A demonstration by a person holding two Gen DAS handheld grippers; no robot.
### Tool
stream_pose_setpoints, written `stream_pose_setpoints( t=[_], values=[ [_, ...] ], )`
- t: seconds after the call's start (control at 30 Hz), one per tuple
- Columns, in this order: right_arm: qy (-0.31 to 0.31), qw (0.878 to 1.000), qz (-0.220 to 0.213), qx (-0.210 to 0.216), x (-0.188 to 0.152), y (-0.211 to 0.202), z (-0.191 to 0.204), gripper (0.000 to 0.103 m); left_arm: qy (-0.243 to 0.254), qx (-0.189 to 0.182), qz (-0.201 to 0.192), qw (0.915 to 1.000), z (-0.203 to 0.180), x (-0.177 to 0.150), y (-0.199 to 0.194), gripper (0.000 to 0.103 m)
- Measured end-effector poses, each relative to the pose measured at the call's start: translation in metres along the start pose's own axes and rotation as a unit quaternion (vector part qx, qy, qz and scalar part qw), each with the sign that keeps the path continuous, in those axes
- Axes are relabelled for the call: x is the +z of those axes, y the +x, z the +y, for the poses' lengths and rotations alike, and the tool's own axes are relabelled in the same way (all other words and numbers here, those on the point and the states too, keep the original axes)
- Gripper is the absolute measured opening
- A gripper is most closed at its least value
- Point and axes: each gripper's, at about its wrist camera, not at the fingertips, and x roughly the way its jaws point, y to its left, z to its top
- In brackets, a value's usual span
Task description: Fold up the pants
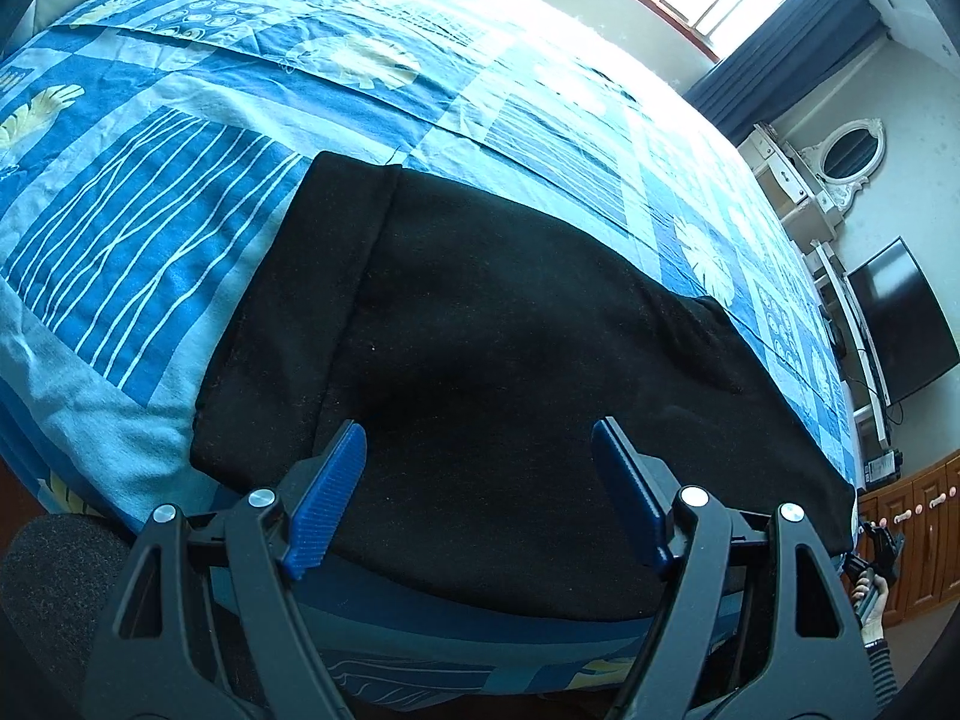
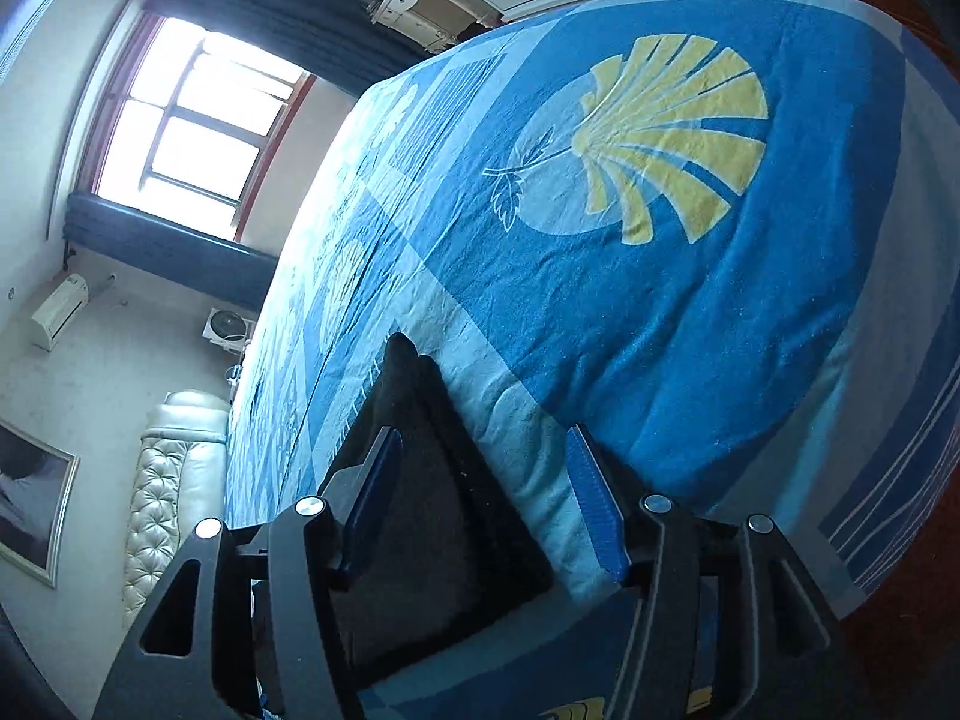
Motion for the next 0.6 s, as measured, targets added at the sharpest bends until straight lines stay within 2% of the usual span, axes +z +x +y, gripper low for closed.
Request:
stream_pose_setpoints(
  t=[0.07, 0.13, 0.2, 0.27, 0.3, 0.37, 0.5, 0.6],
  values=[
    [-0.008, 1.000, 0.021, 0.004, 0.004, 0.009, 0.006, 0.059, -0.002, 0.000, -0.003, 1.0000, 0.002, 0.001, -0.003, 0.077],
    [-0.014, 0.998, 0.060, 0.023, 0.004, 0.019, 0.012, 0.059, 0.006, 0.007, -0.010, 0.9999, 0.002, 0.003, -0.008, 0.077],
    [-0.046, 0.995, 0.090, 0.011, -0.001, 0.027, 0.025, 0.058, 0.015, 0.011, -0.018, 0.9997, 0.001, 0.005, -0.011, 0.077],
    [-0.063, 0.993, 0.097, -0.004, -0.004, 0.032, 0.035, 0.055, 0.017, 0.016, -0.018, 0.9996, 0.001, 0.006, -0.011, 0.077],
    [-0.062, 0.993, 0.105, -0.005, -0.006, 0.035, 0.037, 0.041, 0.014, 0.017, -0.015, 0.9997, 0.003, 0.006, -0.010, 0.077],
    [-0.076, 0.990, 0.121, -0.017, -0.013, 0.043, 0.045, 0.024, 0.007, 0.014, -0.011, 0.9998, 0.005, 0.006, -0.009, 0.077],
    [-0.085, 0.991, 0.102, -0.021, -0.021, 0.041, 0.065, 0.019, 0.005, 0.013, -0.009, 0.9999, 0.006, 0.005, -0.010, 0.077],
    [-0.084, 0.993, 0.077, 0.004, -0.024, 0.030, 0.084, 0.019, 0.010, 0.015, -0.008, 0.9998, 0.004, 0.005, -0.013, 0.077]
  ],
)
